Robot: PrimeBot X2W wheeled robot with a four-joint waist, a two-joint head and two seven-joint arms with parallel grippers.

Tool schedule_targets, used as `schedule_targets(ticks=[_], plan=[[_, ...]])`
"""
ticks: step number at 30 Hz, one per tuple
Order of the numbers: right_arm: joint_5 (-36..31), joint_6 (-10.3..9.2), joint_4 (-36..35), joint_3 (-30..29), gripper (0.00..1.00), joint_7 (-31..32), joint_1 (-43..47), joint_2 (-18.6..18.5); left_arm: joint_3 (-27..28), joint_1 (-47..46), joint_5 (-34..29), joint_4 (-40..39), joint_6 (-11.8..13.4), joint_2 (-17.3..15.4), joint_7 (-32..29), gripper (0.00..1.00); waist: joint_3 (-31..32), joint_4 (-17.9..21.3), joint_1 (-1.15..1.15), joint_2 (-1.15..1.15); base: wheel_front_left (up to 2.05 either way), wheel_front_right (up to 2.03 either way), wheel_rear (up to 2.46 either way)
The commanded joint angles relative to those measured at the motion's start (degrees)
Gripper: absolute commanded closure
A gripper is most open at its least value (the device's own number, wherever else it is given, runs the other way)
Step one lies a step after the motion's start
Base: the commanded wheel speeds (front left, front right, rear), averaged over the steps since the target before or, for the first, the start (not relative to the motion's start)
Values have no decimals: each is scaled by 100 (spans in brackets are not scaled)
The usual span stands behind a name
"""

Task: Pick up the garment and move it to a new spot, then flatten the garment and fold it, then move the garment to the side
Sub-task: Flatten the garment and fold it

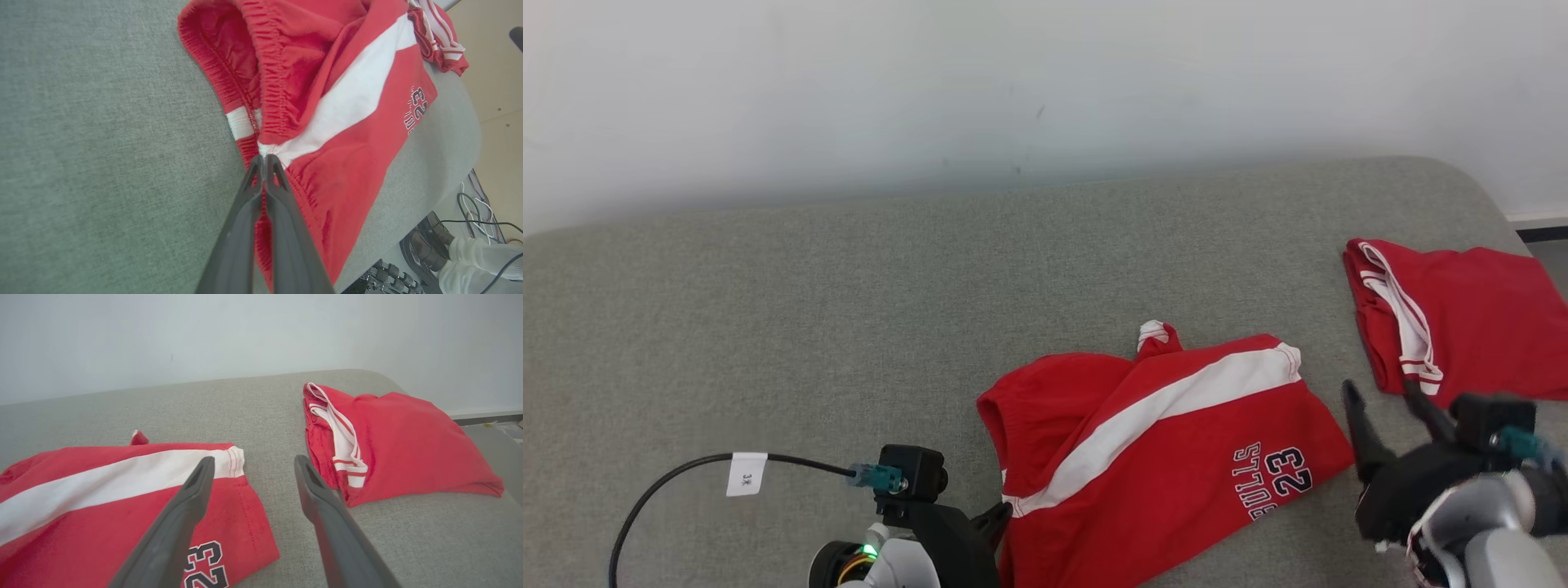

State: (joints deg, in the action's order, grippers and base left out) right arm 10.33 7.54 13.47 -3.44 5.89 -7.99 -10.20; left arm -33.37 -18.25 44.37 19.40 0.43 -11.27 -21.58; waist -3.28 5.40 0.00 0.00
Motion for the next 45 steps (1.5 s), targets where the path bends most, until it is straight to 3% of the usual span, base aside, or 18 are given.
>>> schedule_targets(ticks=[1, 8, 11, 15, 18, 23, 26, 28, 31, 45], plan=[[30, -13, 13, -188, 0, 358, -256, 21, -27, 96, -70, -96, -23, -15, 32, 100, -105, -99, 0, 0, 0, 0, 0], [-127, -7, 489, -473, 0, 1879, -1138, -112, -77, 88, -88, -349, 42, 25, 29, 100, -443, -335, 0, 0, 0, 0, 0], [-210, -7, 807, -374, 0, 2205, -1447, -221, -102, -9, -109, -406, 18, 43, 14, 100, -597, -416, 0, 0, 0, 0, 0], [-248, -7, 1299, -209, 3, 2293, -1738, -360, -125, -106, -127, -462, -5, 28, 6, 100, -765, -488, 0, 0, 0, 0, 0], [-268, -7, 1617, -111, 21, 2312, -1938, -378, -126, -151, -130, -485, 7, 7, 10, 100, -850, -503, 0, 0, 0, 0, 0], [-242, -7, 1981, 63, 14, 2029, -2225, -363, -125, -201, -135, -520, 39, -6, 32, 100, -955, -503, 0, 0, 0, 0, 0], [-142, -7, 2061, 176, 25, 2032, -2311, -390, -141, -215, -86, -545, 13, 24, 20, 100, -962, -510, 0, 0, 0, 0, 0], [-97, -7, 2117, 316, 51, 2088, -2335, -430, -157, -215, -69, -545, -3, 29, 2, 100, -952, -519, 0, 0, 0, 0, 0], [-95, -7, 2098, 529, 60, 2068, -2363, -518, -165, -214, -58, -537, -19, 31, 12, 100, -933, -531, 0, 0, 0, 0, 0], [-81, -7, 2133, 918, 58, 2119, -2331, -700, -236, -143, 3, -499, -21, 51, 30, 100, -866, -607, 0, 0, 0, 0, 0]])
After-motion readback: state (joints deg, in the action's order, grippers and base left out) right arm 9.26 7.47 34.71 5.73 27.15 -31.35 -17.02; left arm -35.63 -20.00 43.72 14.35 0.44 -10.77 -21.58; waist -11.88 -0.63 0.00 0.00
